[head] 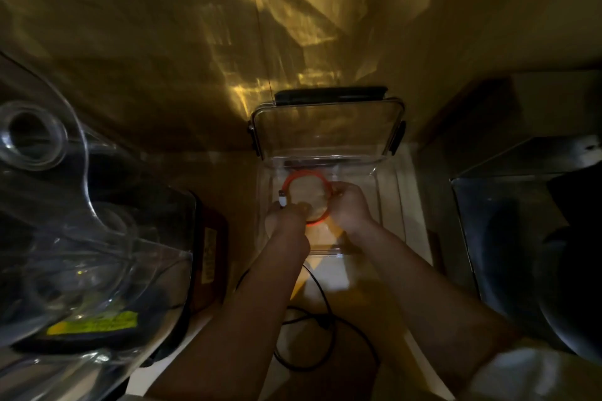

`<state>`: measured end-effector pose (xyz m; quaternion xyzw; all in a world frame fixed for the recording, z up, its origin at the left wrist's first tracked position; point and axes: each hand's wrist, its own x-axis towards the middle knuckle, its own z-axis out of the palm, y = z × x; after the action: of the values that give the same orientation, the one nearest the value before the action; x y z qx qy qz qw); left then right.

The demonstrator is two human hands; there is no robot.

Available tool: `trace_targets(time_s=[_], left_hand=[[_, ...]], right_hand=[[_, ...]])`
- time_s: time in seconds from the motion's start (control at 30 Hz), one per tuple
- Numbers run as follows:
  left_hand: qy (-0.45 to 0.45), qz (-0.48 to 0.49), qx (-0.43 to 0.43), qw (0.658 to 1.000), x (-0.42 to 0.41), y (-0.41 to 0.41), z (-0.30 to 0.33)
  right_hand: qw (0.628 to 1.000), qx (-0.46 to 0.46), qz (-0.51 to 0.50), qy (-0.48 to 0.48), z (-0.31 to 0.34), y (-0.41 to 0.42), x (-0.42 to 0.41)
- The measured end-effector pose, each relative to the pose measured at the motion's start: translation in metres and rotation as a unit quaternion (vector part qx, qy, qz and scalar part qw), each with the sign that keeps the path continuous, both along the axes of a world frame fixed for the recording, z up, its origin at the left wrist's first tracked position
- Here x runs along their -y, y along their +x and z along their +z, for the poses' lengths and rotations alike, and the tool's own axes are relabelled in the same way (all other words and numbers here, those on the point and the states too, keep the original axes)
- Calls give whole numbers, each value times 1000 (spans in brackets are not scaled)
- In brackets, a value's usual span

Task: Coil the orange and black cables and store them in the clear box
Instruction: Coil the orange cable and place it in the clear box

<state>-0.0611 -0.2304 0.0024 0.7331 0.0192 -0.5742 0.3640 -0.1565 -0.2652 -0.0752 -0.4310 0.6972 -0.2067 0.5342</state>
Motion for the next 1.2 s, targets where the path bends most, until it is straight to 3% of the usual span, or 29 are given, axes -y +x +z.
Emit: trace_targets(time_s=[0.13, 0.27, 0.4, 0.63, 0.83, 1.03, 1.2], left_hand=[[-7, -49, 27, 998, -1, 1, -2], [-24, -69, 187, 980, -1, -3, -31], [-12, -164, 231, 959, -3, -5, -65], [6, -292, 224, 930, -11, -11, -11], [11, -353, 235, 906, -11, -4, -13], [27, -479, 297, 826, -16, 5, -18], [41, -574, 326, 750, -23, 9, -24]], right_hand=[[1000, -8, 17, 12, -1, 0, 0], [1000, 5, 15, 13, 0, 5, -3], [999, 32, 3, 27, 0, 7, -5], [999, 41, 11, 15, -7, 5, -5], [999, 30, -24, 5, -13, 0, -8], [999, -9, -7, -39, 5, 4, -13], [998, -20, 63, -11, 19, -3, -13]])
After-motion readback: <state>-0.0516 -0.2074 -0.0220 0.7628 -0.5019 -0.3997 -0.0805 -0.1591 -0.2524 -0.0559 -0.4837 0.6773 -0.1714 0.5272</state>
